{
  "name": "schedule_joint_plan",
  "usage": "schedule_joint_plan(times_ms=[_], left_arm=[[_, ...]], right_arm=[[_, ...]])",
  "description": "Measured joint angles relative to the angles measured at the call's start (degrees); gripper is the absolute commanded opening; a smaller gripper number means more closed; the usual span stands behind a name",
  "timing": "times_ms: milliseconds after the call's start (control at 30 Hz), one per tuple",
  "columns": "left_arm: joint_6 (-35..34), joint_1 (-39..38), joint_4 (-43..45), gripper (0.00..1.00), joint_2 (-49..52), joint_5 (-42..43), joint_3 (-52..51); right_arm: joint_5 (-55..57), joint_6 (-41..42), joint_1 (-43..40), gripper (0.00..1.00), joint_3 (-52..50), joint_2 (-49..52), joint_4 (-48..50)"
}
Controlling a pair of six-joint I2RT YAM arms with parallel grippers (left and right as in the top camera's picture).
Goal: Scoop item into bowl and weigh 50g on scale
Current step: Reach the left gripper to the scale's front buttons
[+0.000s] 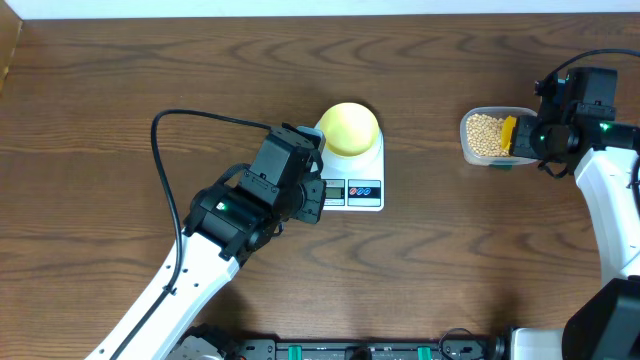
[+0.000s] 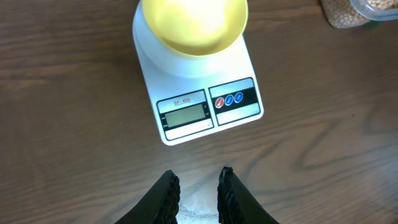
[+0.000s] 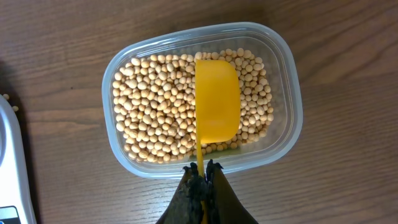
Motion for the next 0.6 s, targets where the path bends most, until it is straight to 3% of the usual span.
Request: schedule_joint_plan(times_ms=[33, 67, 300, 600], left_arm=[[0.00, 0.00, 0.02, 0.19, 0.00, 0.59, 0.00], [0.04, 0.00, 0.09, 0.08, 0.00, 1.20, 0.00], [0.17, -0.04, -0.15, 0.07, 2.03, 8.52, 0.00], [-4.44, -0.55, -1.01, 0.07, 12.76, 10.16, 0.02]], right_arm=[[0.00, 0.02, 0.00, 0.01, 0.00, 0.00, 0.00], [0.00, 0.02, 0.00, 0.01, 0.00, 0.00, 0.00], [0.00, 0.02, 0.00, 0.01, -0.02, 0.00, 0.07], [0.00, 0.00, 0.00, 0.01, -0.02, 0.00, 0.26]])
